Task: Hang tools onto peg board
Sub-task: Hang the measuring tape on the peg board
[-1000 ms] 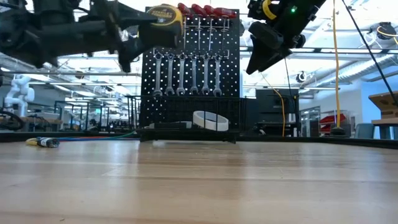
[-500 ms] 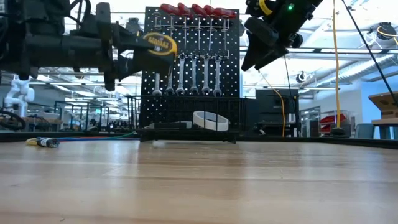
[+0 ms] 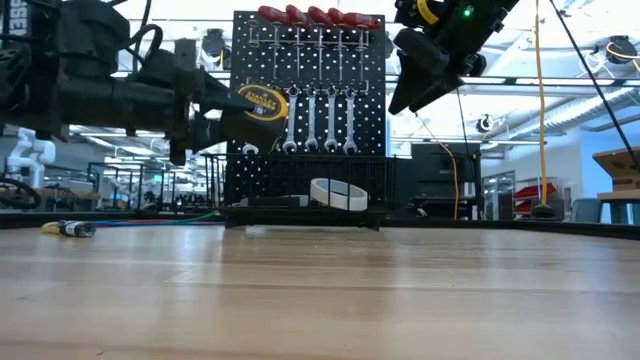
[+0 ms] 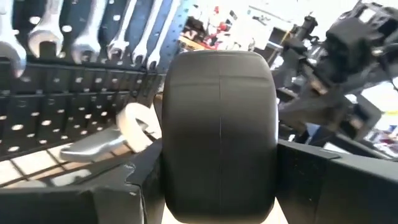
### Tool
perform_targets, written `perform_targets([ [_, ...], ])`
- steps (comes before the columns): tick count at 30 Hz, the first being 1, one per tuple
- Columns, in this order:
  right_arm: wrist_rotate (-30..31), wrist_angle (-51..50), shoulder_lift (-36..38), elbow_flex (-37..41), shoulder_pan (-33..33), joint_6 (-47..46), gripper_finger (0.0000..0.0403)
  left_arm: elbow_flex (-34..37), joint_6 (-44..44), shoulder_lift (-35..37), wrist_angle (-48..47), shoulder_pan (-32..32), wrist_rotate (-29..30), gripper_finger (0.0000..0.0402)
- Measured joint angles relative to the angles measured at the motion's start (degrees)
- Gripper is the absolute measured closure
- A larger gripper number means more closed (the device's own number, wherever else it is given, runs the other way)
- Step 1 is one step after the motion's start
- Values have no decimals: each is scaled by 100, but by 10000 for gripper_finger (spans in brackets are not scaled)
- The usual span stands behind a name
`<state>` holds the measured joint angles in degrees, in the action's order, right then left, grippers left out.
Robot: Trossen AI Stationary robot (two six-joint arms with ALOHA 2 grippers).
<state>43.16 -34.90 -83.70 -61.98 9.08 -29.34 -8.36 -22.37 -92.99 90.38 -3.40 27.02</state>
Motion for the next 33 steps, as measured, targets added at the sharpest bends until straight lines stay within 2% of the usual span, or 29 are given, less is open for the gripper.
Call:
perform_targets([
  [12,0,35,0,0,0,2,101,0,-288,-2,-115,564,-573,185],
  [16,0,38,0,0,0,4,101,0,-428,-2,-417,726,-779,185],
  [28,6,48,0,0,0,9,101,-4,-428,2,-554,1094,-1387,185],
  [31,-1,313,-2,0,0,270,101,-7,-426,7,-635,1147,-1477,185],
  [33,-280,796,-2,0,0,648,101,-9,-426,7,-699,1193,-1608,185],
])
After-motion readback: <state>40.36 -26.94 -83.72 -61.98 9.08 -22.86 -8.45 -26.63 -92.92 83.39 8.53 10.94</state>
